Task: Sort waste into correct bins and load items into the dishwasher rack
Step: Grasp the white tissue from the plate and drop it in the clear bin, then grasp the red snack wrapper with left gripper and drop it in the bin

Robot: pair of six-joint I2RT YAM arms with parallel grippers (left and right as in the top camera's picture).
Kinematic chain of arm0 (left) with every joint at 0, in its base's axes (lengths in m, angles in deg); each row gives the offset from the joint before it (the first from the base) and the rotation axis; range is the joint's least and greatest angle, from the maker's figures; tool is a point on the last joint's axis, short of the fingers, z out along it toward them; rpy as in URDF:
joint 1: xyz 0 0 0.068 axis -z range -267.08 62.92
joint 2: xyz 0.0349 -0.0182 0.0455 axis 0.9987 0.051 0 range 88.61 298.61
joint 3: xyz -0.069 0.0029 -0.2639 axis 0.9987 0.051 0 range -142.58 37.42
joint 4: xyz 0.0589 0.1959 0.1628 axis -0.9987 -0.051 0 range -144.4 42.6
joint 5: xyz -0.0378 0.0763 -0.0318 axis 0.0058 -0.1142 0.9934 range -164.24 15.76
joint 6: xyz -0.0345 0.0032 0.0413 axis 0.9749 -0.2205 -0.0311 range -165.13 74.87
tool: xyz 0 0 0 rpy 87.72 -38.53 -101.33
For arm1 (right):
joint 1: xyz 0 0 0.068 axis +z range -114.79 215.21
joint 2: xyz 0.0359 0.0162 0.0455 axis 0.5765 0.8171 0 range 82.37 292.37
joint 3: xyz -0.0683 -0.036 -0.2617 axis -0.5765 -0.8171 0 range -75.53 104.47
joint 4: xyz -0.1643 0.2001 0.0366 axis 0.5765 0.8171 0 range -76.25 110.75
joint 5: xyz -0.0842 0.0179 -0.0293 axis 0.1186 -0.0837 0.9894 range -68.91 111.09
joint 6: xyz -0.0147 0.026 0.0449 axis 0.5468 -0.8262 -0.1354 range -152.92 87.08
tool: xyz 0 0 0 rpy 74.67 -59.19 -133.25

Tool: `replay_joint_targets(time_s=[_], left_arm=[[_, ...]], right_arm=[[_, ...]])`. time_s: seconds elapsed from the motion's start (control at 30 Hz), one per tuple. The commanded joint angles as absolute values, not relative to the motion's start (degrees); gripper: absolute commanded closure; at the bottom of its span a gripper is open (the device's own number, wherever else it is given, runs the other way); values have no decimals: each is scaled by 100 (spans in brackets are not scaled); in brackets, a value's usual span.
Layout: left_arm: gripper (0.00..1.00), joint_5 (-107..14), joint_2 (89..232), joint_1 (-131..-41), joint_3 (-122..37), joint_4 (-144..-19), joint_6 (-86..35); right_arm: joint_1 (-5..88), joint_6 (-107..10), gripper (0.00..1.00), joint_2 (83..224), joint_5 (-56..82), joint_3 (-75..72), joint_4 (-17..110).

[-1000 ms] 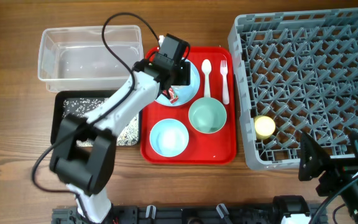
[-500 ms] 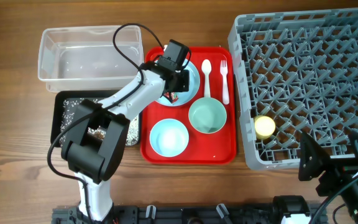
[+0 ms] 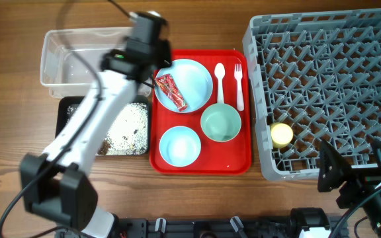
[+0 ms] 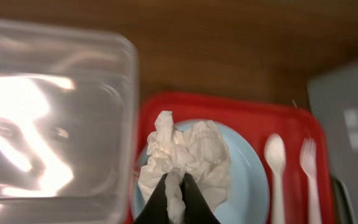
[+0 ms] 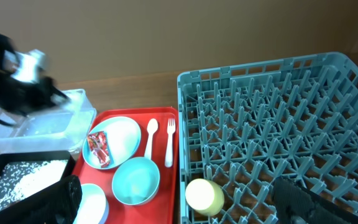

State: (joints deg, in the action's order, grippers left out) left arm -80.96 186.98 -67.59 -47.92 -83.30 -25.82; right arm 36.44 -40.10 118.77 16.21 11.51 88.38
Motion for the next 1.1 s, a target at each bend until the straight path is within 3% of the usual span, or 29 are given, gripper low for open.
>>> replay_joint_targets(time_s=[0.0, 0.07, 0.1, 0.17, 0.33, 0.7, 1.07], left_arm=[[83, -8716, 18930, -7356, -4788, -8320, -2783], [20, -8640, 19074, -7585, -4788, -8278, -2783], [0, -8509, 19098, -7658, -4788, -8280, -2785], [1, -8163, 19054, -7714, -4803, -8387, -2805], [23, -7521, 18632, -7441, -4873, -8936, -2759], [28, -8078, 19244, -5843, -4867, -9480, -855], [34, -8472, 20626, -5813, -4867, -9203, 343]], right_arm=[[3620, -3908, 0, 11864, 1675, 1136, 8840], [3620, -3908, 0, 11864, 1675, 1136, 8840], [3620, -3908, 0, 11864, 1675, 1136, 8840], [3620, -3908, 0, 11864, 1675, 1136, 8840], [3620, -3908, 0, 11864, 1675, 1136, 8840], [3620, -3905, 0, 11864, 1675, 1136, 8840], [3620, -3908, 0, 11864, 1675, 1136, 8840]])
